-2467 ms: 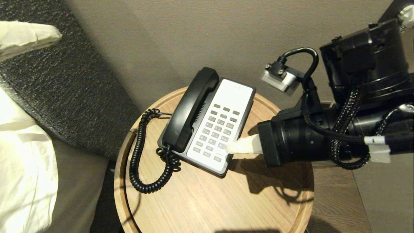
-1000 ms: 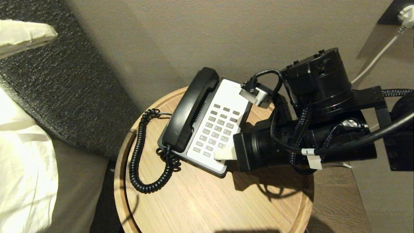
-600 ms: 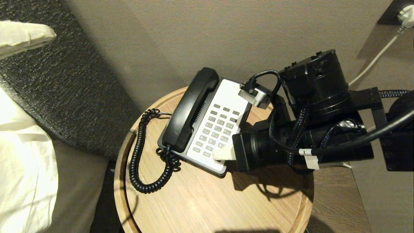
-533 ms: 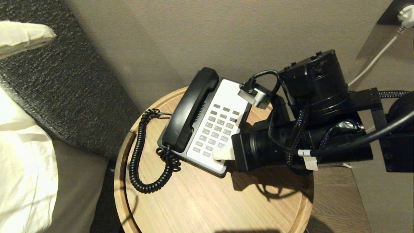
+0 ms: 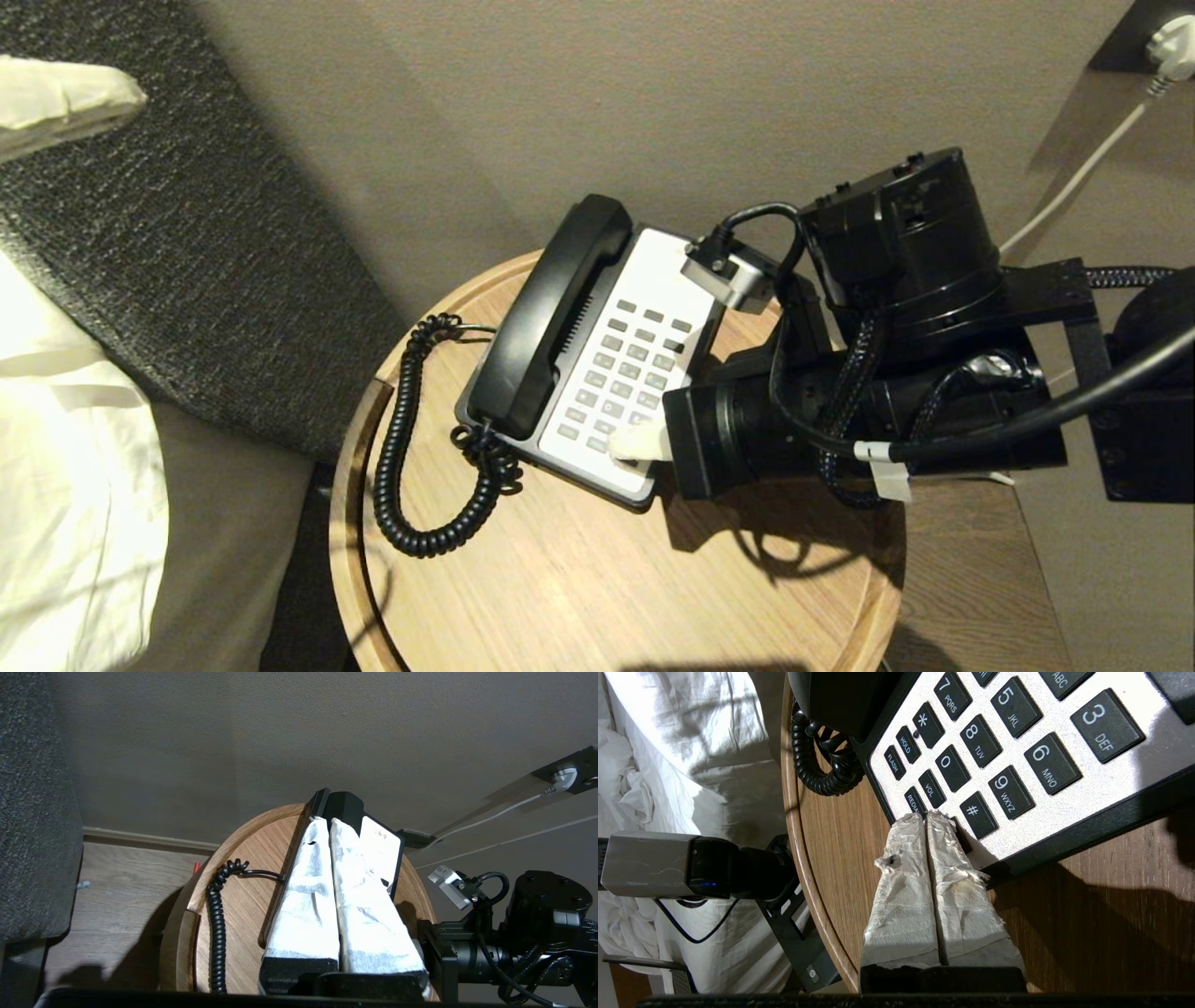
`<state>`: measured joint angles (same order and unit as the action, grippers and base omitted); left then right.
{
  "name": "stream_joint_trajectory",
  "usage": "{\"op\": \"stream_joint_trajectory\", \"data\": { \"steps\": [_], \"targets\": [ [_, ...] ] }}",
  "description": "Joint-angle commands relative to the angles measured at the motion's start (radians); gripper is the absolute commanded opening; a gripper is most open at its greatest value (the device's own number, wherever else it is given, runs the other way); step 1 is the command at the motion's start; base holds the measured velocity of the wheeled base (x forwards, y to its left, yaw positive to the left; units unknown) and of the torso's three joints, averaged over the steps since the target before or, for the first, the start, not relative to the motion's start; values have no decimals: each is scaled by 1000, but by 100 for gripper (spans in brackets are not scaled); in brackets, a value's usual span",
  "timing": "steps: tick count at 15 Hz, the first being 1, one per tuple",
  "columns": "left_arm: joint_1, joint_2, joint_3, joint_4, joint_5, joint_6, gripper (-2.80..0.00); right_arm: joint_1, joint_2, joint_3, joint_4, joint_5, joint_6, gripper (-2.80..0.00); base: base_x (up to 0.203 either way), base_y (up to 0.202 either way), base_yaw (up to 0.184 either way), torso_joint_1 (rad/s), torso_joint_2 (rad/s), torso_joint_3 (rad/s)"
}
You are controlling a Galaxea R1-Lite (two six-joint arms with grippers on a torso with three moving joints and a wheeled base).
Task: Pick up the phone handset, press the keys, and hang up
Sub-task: End the call using the dial pad
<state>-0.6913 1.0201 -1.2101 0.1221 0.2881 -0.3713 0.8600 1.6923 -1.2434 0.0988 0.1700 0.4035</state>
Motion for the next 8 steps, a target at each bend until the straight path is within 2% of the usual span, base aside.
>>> {"op": "stream_joint_trajectory", "data": {
  "steps": [1, 8],
  "targets": [
    [1, -8, 14, 1, 2, -3, -280, 1, -9, 2, 2, 3, 4, -280, 0, 0, 0, 0, 0, 0],
    [7, -20, 40, 1, 2, -3, -280, 2, -56, 4, 10, 11, 12, -280, 0, 0, 0, 0, 0, 0]
  ]
}}
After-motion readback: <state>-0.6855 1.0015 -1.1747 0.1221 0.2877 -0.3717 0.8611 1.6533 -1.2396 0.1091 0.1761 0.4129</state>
